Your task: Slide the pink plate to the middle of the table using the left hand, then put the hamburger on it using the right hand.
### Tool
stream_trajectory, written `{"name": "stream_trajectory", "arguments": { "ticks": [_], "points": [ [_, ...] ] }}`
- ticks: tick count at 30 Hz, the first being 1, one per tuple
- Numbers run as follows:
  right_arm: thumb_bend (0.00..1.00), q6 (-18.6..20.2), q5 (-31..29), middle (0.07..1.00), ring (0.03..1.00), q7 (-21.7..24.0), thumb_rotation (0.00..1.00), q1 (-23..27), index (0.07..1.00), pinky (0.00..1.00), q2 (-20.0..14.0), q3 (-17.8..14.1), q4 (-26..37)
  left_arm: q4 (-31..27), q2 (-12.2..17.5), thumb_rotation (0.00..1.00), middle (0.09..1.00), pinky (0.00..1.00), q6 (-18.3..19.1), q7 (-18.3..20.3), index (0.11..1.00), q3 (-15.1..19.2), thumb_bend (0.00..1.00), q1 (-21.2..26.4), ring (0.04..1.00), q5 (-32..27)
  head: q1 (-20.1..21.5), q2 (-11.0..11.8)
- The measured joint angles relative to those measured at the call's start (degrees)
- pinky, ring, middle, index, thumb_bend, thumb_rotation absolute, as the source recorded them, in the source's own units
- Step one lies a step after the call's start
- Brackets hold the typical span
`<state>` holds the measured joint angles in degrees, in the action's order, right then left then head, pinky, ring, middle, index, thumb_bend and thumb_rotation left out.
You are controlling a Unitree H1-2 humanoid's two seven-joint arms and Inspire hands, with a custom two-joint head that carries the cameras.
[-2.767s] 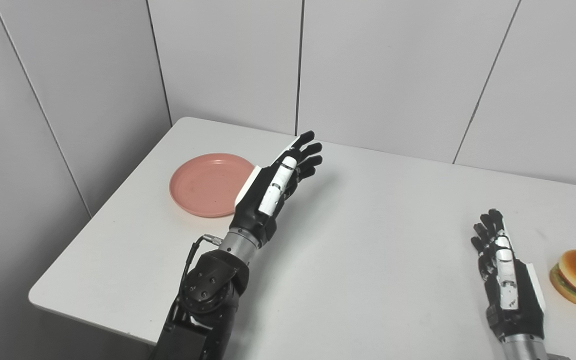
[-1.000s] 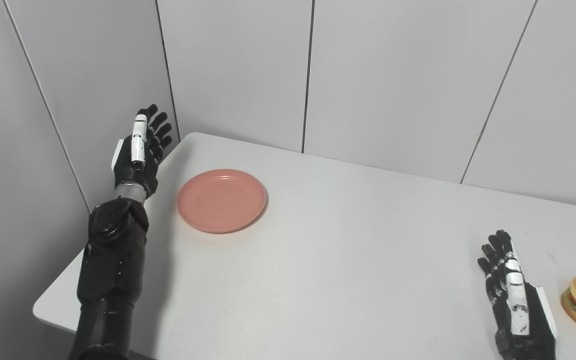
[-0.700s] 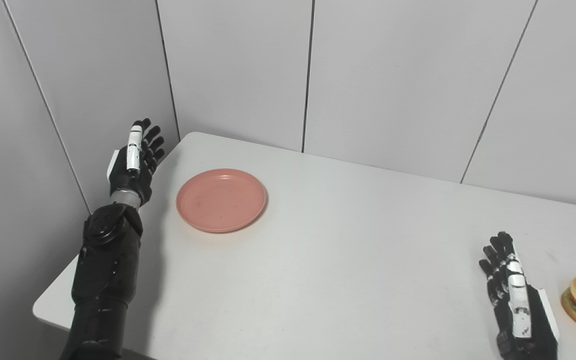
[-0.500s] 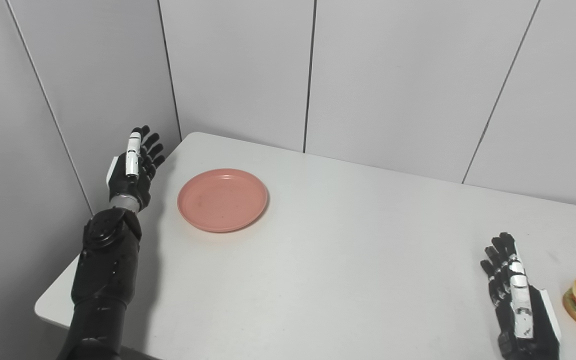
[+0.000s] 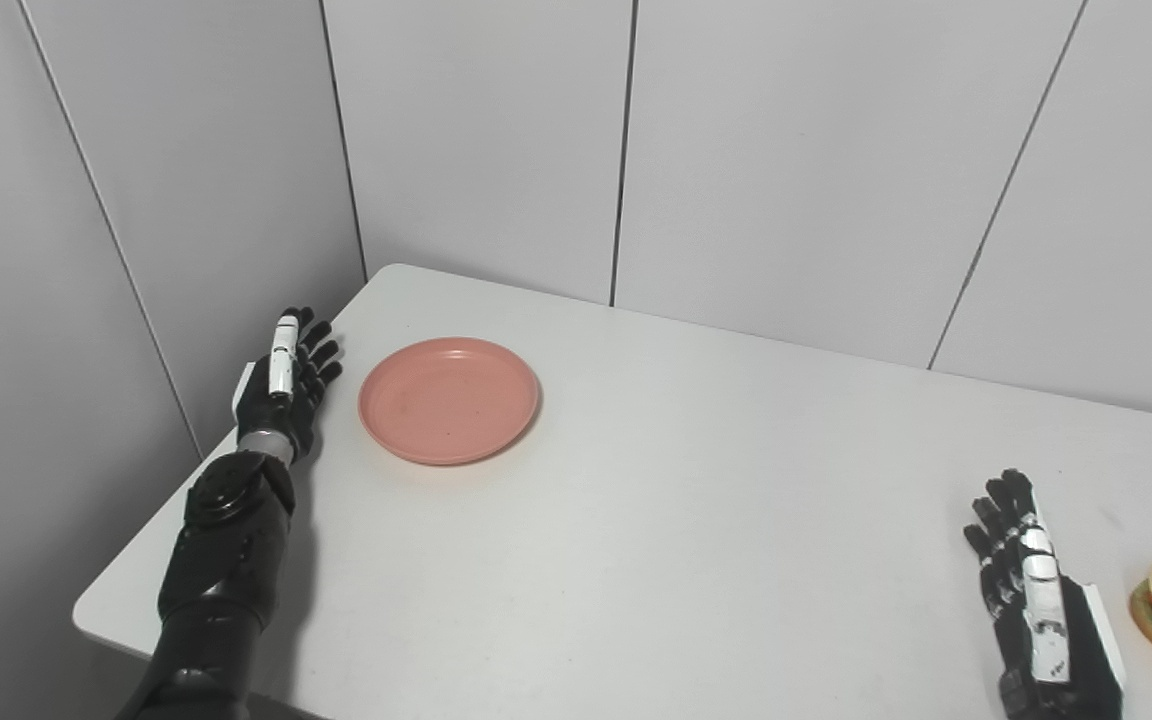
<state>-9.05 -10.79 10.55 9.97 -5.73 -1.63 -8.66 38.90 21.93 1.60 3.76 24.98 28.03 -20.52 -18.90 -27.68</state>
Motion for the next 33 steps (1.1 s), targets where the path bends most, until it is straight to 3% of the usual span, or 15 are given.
{"name": "stream_trajectory", "arguments": {
  "ticks": [12,19,33],
  "points": [
    [0.28,0.7,0.0,0.996,0.998,-0.1,1.00,-0.9,0.997,1.00,0.1,0.0,1.2,-1.8,-2.3,1.00,0.904,0.91,1.5,-1.4,0.902,-2.3,0.36,0.4,0.907,-0.6,0.8,-1.0],
    [0.27,1.4,0.7,0.993,0.991,-0.5,1.00,-1.4,1.000,1.00,0.2,0.3,2.1,-4.1,-4.8,1.00,0.924,0.95,2.9,-1.3,0.920,-3.8,0.36,0.3,0.927,-0.7,1.2,-1.8],
    [0.31,1.4,1.0,0.988,0.986,-0.4,1.00,-1.8,0.996,1.00,0.2,0.6,2.5,-5.0,-7.0,1.00,0.904,0.92,4.1,-0.1,0.909,-5.6,0.35,0.4,0.904,-1.2,2.7,-2.6]
  ]
}}
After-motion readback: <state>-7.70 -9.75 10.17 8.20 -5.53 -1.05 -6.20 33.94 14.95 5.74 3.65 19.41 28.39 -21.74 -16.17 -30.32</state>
